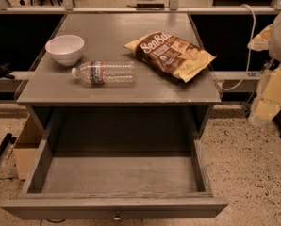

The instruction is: Place water bottle into top drawer

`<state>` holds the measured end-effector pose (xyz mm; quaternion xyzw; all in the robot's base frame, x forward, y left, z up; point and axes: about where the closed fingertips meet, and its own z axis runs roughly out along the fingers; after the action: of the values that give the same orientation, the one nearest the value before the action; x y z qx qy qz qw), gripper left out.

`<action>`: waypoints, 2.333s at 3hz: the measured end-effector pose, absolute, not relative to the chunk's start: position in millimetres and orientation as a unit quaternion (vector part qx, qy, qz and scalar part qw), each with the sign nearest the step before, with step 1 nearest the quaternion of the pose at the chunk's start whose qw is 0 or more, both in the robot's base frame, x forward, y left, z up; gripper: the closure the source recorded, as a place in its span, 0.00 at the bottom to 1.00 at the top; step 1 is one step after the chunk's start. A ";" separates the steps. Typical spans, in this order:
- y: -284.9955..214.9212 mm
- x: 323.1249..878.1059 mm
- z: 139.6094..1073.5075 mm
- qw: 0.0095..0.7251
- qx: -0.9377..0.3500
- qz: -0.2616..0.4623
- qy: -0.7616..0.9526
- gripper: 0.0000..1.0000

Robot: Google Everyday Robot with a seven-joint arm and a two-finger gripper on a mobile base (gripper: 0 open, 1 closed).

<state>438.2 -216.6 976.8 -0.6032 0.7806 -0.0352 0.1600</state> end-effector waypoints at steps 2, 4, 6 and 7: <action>-226.5 449.2 979.1 0.189 -0.599 -0.011 0.778 0.00; -195.5 467.4 983.0 0.236 -0.627 0.049 0.741 0.00; -103.0 453.5 1000.1 0.264 -0.694 0.088 0.664 0.00; -73.6 452.2 998.9 0.256 -0.714 0.075 0.647 0.00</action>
Offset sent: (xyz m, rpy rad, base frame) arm 0.0186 -0.0272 -0.0020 0.1235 0.0078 -0.0101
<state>452.2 -73.6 998.9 -0.7145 0.6468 0.0746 0.2562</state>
